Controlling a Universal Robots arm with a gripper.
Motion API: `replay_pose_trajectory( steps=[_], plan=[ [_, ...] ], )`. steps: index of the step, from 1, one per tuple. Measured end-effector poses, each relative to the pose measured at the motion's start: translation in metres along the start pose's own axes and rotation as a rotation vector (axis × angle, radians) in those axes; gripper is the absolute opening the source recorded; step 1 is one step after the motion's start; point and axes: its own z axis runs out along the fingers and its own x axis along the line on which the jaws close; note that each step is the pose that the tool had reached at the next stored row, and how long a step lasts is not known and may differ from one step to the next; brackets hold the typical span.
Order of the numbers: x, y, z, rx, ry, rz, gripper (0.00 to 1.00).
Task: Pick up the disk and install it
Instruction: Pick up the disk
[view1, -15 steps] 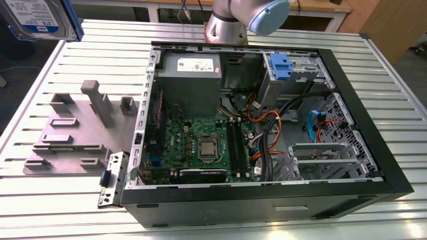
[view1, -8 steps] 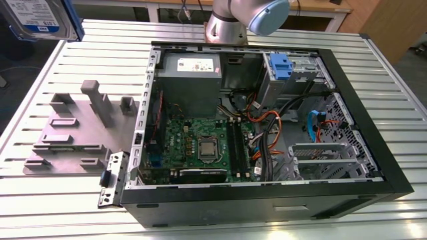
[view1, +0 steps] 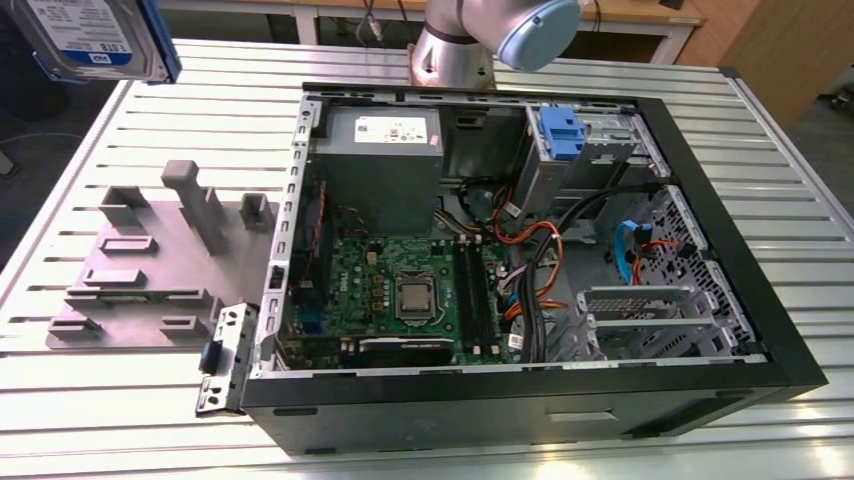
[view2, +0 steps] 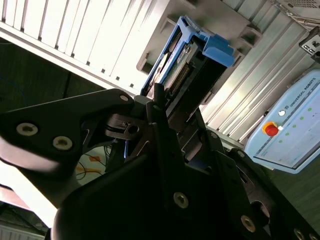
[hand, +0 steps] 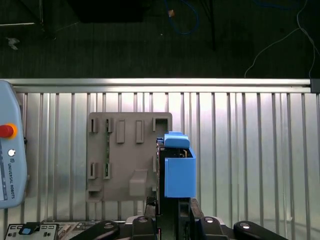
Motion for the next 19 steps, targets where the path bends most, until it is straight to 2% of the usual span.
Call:
replay_pose_trajectory(
  steps=[9,19],
  plan=[
    [-0.0007,-0.0171,-0.0007,0.0000,0.0000,0.000,0.35],
    [-0.0013,-0.0334,-0.0013,0.0000,0.0000,0.000,0.35]
  ],
)
